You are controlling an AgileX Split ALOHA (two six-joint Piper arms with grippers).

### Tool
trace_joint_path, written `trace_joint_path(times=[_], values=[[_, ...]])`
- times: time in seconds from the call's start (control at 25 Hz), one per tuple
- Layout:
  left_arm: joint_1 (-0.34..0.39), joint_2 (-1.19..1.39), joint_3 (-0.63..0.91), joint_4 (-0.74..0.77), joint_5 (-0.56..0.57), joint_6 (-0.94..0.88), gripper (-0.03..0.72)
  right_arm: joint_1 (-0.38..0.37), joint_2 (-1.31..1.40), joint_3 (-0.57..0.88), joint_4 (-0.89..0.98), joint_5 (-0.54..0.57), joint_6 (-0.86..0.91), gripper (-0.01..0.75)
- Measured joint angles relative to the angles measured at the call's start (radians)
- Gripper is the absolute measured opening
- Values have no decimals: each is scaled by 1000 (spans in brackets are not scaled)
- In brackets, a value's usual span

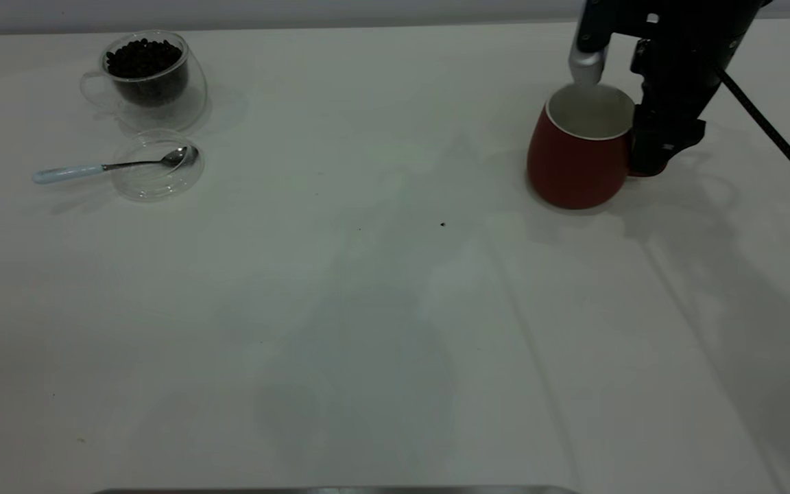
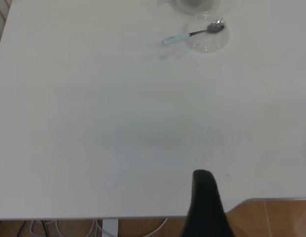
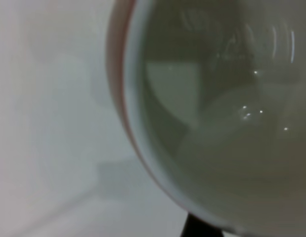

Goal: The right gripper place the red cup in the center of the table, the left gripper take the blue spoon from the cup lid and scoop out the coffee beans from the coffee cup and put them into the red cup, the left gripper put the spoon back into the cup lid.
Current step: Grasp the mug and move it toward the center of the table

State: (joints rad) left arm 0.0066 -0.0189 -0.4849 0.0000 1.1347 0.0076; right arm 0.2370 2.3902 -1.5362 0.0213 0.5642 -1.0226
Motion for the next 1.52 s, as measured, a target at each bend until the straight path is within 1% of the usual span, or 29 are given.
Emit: trace_joint_path(times=[0.8, 1.08, 1.28, 1.4, 1.52], values=[[0, 0, 0, 0, 0, -1, 595, 137, 0, 0, 14, 1, 3, 590], [0, 0, 0, 0, 0, -1, 595, 211, 0, -2, 38, 1, 15, 590], [0, 0, 0, 0, 0, -1, 595, 262, 0, -48, 62, 13, 51, 590], [0, 0, 0, 0, 0, -1, 595, 276, 0, -82, 81, 24, 75, 590], [0, 0, 0, 0, 0, -1, 595, 281, 0, -118, 85, 76, 116, 590]])
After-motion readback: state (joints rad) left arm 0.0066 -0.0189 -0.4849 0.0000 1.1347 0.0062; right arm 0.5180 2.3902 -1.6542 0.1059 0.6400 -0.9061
